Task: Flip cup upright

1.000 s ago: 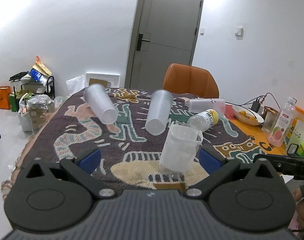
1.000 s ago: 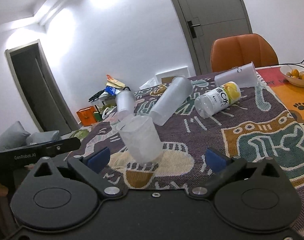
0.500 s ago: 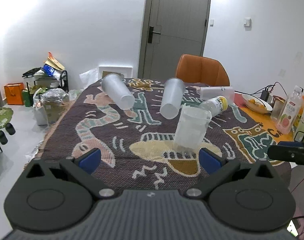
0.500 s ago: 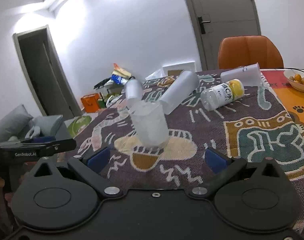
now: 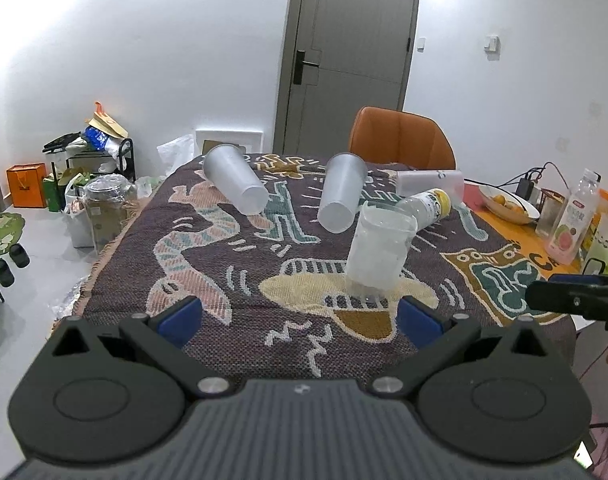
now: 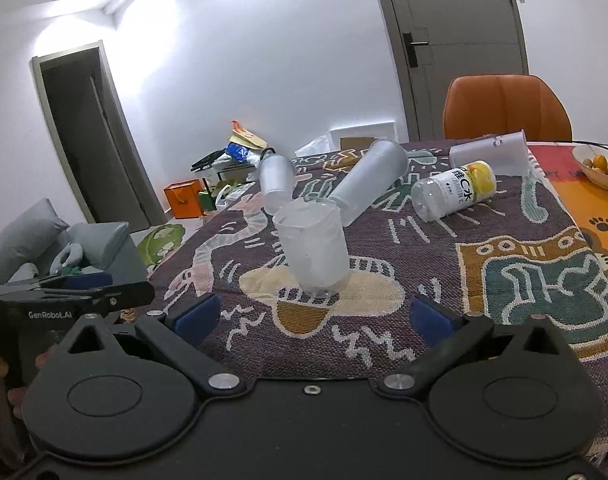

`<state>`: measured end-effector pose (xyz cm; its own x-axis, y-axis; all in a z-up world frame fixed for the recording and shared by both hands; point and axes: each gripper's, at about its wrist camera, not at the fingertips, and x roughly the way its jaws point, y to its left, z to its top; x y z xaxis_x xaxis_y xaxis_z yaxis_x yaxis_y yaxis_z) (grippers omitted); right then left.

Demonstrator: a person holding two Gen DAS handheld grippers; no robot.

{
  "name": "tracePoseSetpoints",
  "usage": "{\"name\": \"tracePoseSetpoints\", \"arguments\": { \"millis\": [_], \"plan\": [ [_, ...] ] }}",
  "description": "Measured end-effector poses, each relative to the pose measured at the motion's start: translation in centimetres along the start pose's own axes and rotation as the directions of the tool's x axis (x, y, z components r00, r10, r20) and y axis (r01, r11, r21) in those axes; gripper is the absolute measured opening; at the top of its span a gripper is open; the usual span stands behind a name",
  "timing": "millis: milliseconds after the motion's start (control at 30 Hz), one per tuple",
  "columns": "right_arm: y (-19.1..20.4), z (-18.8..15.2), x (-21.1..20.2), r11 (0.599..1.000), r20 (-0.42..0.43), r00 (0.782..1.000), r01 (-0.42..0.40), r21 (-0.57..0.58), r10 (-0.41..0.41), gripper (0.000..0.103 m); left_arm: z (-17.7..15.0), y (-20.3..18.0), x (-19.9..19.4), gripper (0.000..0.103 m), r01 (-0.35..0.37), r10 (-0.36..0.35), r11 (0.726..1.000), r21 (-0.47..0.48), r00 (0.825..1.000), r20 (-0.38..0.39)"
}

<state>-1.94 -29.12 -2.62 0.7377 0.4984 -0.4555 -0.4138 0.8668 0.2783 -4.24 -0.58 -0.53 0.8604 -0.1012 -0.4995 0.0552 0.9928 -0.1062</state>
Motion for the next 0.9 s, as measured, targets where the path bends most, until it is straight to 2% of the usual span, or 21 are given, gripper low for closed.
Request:
{"name": "tracePoseSetpoints", "arguments": {
  "millis": [900],
  "plan": [
    [-0.16, -0.24, 0.14, 1.0, 0.005, 1.0, 0.008, -0.006, -0.008, 0.103, -0.24, -0.25, 0.31, 0.103, 0.015, -0.015, 1.0, 0.001, 1.0, -0.003]
  ]
}}
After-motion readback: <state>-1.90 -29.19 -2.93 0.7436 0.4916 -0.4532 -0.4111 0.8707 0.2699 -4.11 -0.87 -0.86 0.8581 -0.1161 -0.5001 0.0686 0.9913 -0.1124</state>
